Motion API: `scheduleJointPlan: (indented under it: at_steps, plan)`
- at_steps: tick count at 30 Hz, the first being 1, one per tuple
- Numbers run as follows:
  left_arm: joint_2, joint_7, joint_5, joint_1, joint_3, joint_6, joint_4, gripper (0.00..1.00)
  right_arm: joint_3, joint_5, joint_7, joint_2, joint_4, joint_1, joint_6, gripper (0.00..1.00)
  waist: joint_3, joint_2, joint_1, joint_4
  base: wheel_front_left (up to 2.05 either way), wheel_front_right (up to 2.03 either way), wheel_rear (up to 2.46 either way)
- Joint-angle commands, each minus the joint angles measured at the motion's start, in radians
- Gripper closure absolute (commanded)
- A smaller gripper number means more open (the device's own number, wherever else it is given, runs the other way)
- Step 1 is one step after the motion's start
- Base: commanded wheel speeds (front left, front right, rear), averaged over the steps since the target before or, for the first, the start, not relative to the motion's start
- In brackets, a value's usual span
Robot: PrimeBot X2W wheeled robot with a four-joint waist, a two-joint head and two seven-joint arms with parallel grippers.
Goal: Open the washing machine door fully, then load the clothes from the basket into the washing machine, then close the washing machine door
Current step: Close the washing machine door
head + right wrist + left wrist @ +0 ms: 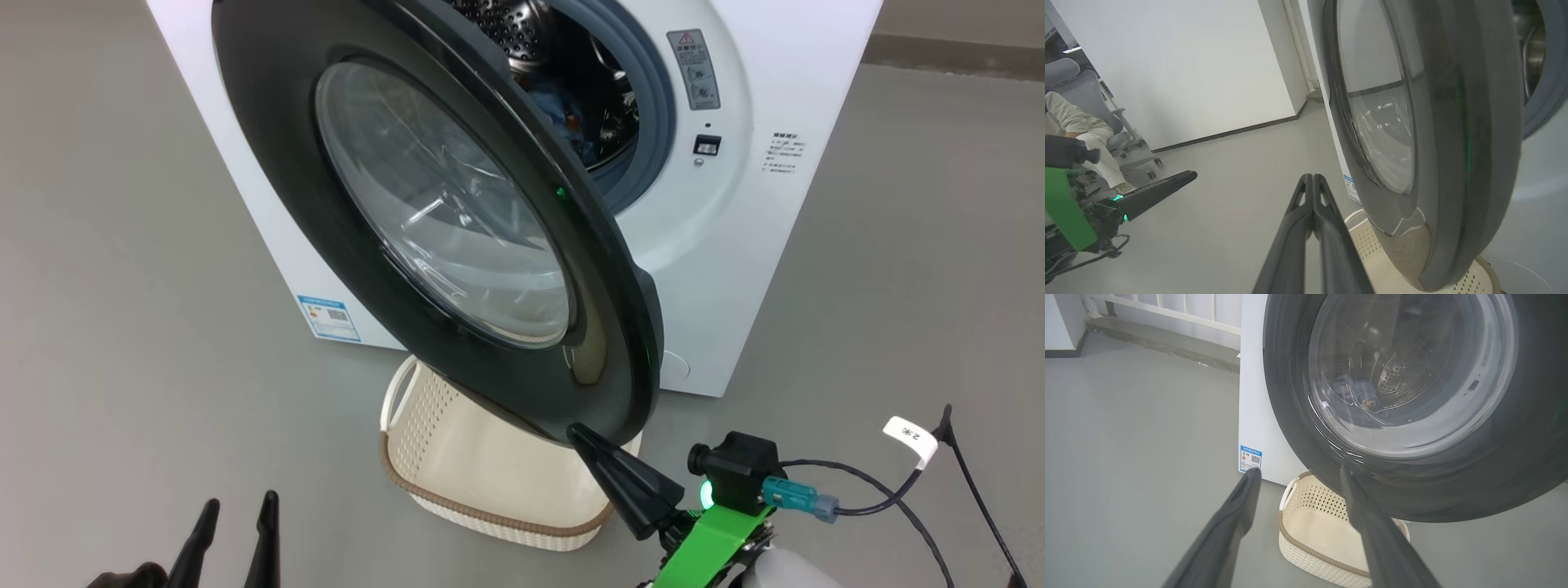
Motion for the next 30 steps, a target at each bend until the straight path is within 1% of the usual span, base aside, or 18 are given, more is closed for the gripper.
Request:
scheduleJointPlan:
  at_steps: [1,9,13,22,30]
  plan:
    - [0.012,-0.007,0.002,-0.056,0.032,-0.002,-0.016,0.0,0.006,0.011,-0.005,0.014,-0.005,-0.002,0.002,1.0,0.007,0.0,0.0,0.004,0.0,0.0,0.0]
    - [0.011,-0.007,-0.001,-0.07,0.022,-0.002,-0.013,0.0,-0.029,0.01,-0.005,0.028,0.055,-0.027,0.002,1.0,0.028,0.0,0.0,0.009,0.0,0.0,0.0]
    - [0.012,-0.007,-0.002,-0.08,0.014,-0.002,-0.013,0.0,-0.065,0.005,-0.005,0.041,0.079,-0.041,0.002,1.0,0.04,0.0,0.0,0.014,0.0,0.0,0.0]
    - [0.015,-0.007,-0.006,-0.092,0.002,-0.002,-0.01,0.0,-0.134,-0.012,-0.005,0.064,0.111,-0.063,0.002,1.0,0.052,0.0,0.0,0.024,0.0,0.0,0.0]
    - [0.012,-0.007,-0.008,-0.101,-0.005,-0.002,-0.012,0.0,-0.197,-0.03,-0.005,0.069,0.114,-0.073,0.002,1.0,0.063,0.0,0.0,0.027,0.0,0.0,0.0]
